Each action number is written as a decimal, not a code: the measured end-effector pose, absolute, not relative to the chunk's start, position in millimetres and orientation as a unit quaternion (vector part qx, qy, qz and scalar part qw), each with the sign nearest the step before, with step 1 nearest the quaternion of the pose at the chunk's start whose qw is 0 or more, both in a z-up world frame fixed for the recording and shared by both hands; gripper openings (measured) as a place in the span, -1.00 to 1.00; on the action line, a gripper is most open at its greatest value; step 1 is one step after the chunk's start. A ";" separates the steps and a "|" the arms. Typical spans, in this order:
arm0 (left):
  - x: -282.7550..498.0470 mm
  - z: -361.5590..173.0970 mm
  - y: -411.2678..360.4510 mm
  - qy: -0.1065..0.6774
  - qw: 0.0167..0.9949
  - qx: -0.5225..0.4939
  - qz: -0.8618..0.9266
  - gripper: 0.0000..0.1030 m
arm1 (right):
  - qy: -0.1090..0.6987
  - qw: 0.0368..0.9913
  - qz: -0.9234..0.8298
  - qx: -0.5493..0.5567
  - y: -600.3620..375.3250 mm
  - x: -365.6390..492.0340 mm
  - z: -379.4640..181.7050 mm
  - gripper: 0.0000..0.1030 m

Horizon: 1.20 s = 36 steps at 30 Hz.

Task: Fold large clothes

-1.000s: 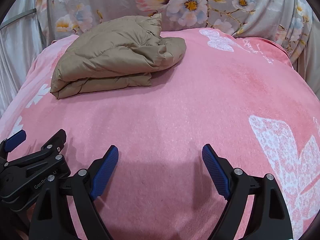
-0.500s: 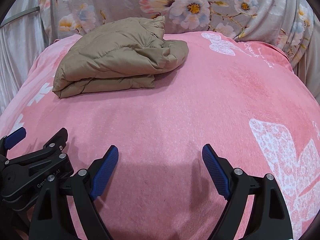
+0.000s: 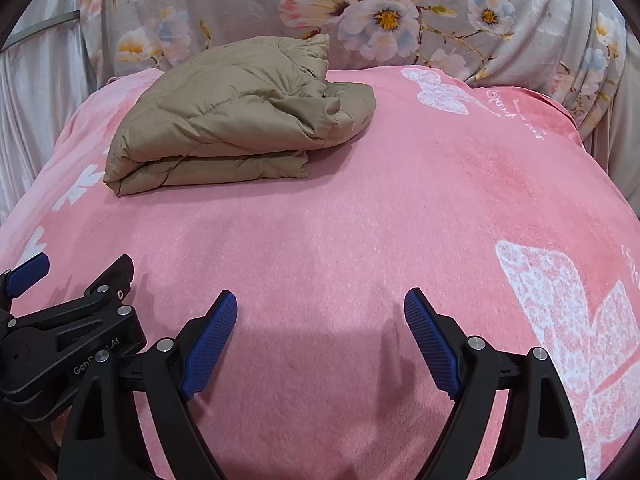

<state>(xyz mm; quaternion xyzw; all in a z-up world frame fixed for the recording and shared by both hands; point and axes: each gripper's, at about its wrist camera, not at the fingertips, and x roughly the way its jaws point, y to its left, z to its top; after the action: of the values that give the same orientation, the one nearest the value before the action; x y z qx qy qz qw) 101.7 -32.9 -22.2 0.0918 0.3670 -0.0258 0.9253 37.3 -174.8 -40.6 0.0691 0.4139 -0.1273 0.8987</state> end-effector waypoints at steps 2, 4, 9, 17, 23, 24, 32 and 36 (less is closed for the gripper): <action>101.8 -22.3 -32.8 0.367 0.925 0.092 -0.026 0.90 | 0.414 0.899 -0.127 0.069 -175.1 37.2 -40.7 0.62; 101.6 -22.2 -32.9 0.367 0.925 0.092 -0.026 0.90 | 0.413 0.899 -0.127 0.068 -175.6 37.1 -40.8 0.62; 101.8 -22.0 -32.4 0.366 0.926 0.092 -0.026 0.90 | 0.412 0.900 -0.129 0.068 -174.8 37.5 -39.9 0.62; 101.8 -22.6 -32.1 0.365 0.926 0.092 -0.026 0.90 | 0.411 0.900 -0.130 0.067 -173.6 37.2 -40.0 0.62; 102.3 -19.8 -30.8 0.363 0.927 0.091 -0.024 0.90 | 0.410 0.900 -0.131 0.066 -173.2 37.4 -38.8 0.62; 101.6 -19.0 -31.4 0.363 0.927 0.091 -0.023 0.90 | 0.410 0.900 -0.131 0.065 -173.4 37.4 -38.6 0.62; 100.9 -19.0 -31.4 0.362 0.928 0.090 -0.022 0.90 | 0.410 0.900 -0.132 0.065 -173.0 37.4 -38.5 0.62; 100.9 -18.9 -31.6 0.361 0.928 0.091 -0.022 0.90 | 0.410 0.900 -0.131 0.065 -172.6 37.2 -38.9 0.62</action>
<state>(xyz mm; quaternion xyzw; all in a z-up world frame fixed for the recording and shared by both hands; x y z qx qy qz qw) 100.9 -31.6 -18.9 0.0907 0.3614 -0.0220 0.9277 37.2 -172.6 -38.9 0.0651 0.4097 -0.1315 0.9003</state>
